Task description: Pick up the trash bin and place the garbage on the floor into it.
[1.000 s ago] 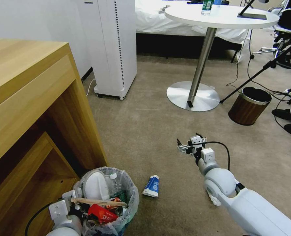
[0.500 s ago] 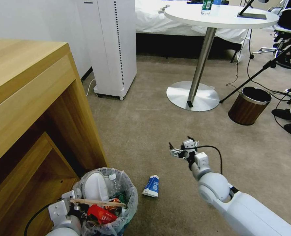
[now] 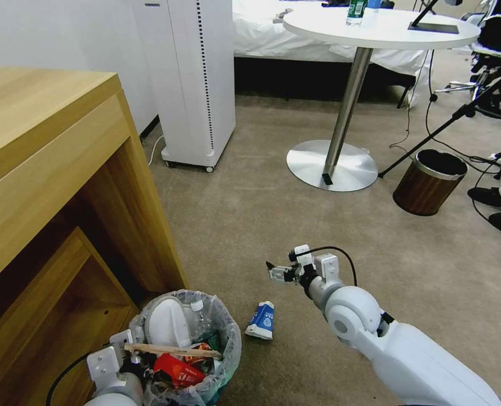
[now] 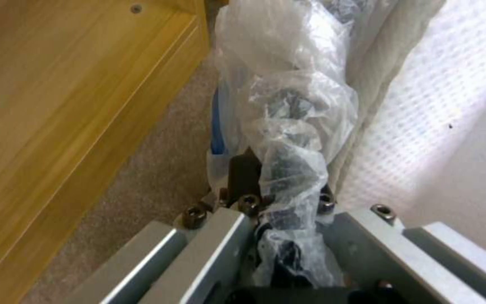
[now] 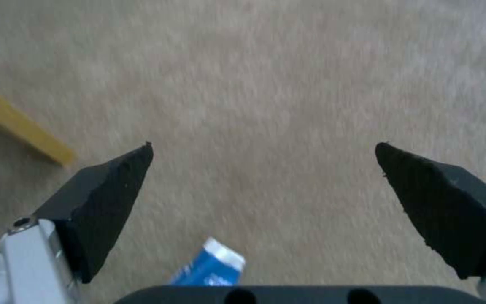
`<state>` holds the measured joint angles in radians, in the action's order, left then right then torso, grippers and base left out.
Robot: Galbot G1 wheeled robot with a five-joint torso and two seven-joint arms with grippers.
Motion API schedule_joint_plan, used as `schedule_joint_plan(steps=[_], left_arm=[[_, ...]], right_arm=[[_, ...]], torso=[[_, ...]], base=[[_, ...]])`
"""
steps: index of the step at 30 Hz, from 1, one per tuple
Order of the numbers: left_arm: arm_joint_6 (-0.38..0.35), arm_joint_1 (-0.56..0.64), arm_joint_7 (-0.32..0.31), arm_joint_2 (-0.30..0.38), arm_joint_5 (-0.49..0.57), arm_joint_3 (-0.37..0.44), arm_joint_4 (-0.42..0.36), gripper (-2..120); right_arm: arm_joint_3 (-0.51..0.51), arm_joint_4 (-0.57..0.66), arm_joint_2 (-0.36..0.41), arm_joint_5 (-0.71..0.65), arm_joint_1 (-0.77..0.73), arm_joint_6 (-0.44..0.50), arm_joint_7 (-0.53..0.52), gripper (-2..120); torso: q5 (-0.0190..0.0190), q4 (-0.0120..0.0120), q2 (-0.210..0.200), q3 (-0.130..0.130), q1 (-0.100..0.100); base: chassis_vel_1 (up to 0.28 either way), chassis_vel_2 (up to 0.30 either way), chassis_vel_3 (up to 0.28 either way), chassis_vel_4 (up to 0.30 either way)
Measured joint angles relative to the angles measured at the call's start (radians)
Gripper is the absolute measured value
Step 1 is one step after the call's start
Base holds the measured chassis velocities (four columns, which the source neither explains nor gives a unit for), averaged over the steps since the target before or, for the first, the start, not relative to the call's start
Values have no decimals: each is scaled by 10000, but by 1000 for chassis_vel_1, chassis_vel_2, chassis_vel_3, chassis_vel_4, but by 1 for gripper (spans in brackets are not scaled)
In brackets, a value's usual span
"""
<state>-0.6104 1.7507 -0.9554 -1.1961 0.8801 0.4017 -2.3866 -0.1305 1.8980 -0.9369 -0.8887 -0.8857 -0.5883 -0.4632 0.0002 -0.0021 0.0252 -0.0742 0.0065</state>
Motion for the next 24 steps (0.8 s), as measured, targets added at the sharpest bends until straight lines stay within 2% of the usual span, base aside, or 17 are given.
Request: schedule_joint_plan(steps=[5,9,17,24], left_arm=[[-33,55,7,-22,-53,-14,18,0],[-42,75,38,-29,-59,-20,18,0],[-11,30,130,-145,8,-43,-178,0],[-32,-5,131,-394,-150,-224,-181,0]], right_arm=[[-12,-344,-56,-186,286,-752,278,100],[-326,-669,-125,83,600,-884,601,100],[-999,-1577,-302,904,988,-685,1328,100],[-1560,-2808,-769,1841,952,-368,1778,100]], torso=[[-2,-1,0,0,0],[0,0,0,0,0],[-2,0,0,0,0],[-2,-1,0,0,-1]], base=[[0,0,0,0],[0,0,0,0],[0,0,0,0],[0,0,0,0]])
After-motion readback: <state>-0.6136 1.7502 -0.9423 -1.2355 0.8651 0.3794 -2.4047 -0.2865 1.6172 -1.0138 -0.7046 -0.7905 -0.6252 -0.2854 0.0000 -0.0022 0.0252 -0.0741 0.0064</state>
